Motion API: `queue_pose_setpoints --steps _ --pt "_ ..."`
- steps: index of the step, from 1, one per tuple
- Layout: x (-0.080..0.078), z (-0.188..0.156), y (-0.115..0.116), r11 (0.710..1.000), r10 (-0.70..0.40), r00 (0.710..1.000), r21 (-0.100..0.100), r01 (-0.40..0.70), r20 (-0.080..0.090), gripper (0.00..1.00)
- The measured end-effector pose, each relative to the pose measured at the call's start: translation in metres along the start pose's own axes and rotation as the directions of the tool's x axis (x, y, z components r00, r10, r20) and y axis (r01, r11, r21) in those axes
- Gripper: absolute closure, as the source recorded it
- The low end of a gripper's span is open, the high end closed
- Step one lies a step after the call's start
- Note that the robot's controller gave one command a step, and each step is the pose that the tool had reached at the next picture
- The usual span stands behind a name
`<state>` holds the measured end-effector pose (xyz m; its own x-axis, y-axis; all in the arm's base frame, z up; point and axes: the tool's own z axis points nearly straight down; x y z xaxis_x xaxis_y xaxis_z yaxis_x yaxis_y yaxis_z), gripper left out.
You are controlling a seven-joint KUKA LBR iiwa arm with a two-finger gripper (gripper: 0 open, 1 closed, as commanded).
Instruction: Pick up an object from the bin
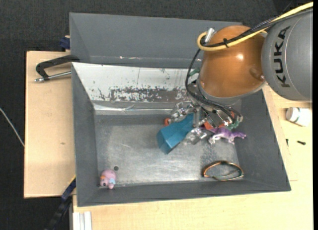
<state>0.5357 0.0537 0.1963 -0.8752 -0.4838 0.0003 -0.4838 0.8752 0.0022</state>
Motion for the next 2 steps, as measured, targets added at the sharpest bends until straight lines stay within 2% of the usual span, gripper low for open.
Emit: queue_pose_setpoints --steps 1,2 --pt "0.024 0.023 -0.012 0.996 -0.092 0.996 0.002 0.092 0.001 1.00" --pt "0.014 0.004 -0.007 0.994 -0.111 0.994 -0.005 0.111 -0.012 1.00"
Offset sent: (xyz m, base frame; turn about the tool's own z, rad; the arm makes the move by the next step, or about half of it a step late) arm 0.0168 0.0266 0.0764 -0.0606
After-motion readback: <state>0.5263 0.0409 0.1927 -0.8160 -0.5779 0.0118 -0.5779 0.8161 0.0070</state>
